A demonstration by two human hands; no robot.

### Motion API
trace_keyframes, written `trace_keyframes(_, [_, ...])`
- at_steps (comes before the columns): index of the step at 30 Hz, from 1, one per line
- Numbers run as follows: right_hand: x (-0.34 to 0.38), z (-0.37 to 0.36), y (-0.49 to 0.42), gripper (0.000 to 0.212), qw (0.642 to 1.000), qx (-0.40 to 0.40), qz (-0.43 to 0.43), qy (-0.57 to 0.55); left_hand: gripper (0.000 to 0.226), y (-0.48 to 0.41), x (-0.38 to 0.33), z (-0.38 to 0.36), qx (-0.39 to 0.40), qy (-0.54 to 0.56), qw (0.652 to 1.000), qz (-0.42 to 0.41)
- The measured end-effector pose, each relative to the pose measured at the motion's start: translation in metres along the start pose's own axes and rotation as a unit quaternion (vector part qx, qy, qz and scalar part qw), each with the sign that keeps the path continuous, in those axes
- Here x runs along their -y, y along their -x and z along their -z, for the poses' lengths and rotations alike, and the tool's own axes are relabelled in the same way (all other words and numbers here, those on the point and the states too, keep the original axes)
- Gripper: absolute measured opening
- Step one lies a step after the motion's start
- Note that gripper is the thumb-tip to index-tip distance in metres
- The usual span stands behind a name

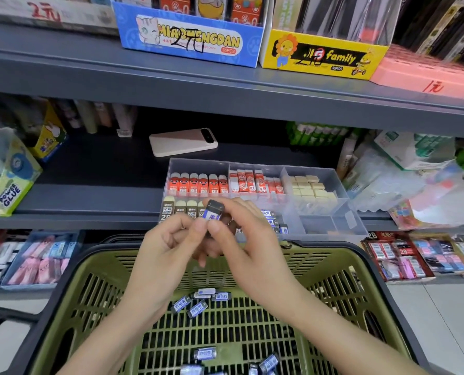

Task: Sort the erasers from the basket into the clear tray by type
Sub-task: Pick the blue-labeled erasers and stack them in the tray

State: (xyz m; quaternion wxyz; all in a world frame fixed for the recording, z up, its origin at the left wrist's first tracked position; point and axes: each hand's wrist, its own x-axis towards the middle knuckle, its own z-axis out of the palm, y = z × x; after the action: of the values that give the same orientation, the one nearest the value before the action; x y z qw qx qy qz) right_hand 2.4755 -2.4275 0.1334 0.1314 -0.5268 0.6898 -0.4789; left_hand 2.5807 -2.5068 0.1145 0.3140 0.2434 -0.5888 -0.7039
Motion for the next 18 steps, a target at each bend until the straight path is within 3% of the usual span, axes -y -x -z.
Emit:
trace_keyframes(3, [-0.002, 0.014, -0.01, 0.019, 0.99, 0.025, -0.051, -0.125, 0.031, -0.001, 0.0, 0.002, -0.013, -0.114, 0.992, -0.049])
trace_keyframes(5, [-0.011, 0.032, -0.022, 0.024, 0.987, 0.016, -0.085, -0.137, 0.025, -0.001, 0.002, 0.006, -0.029, -0.211, 0.973, -0.086])
trace_keyframes(10, [-0.046, 0.065, -0.046, 0.017, 0.983, 0.055, -0.175, 0.008, 0.031, -0.008, 0.01, 0.015, -0.031, -0.459, 0.849, -0.258])
trace_keyframes(13, [-0.057, 0.062, -0.054, 0.002, 0.971, 0.119, -0.181, 0.104, 0.035, -0.014, 0.017, 0.021, -0.022, -0.545, 0.789, -0.282])
trace_keyframes(18, [-0.06, 0.045, -0.056, 0.013, 0.939, 0.191, -0.162, 0.235, 0.037, -0.021, 0.029, 0.029, 0.022, -0.607, 0.749, -0.265])
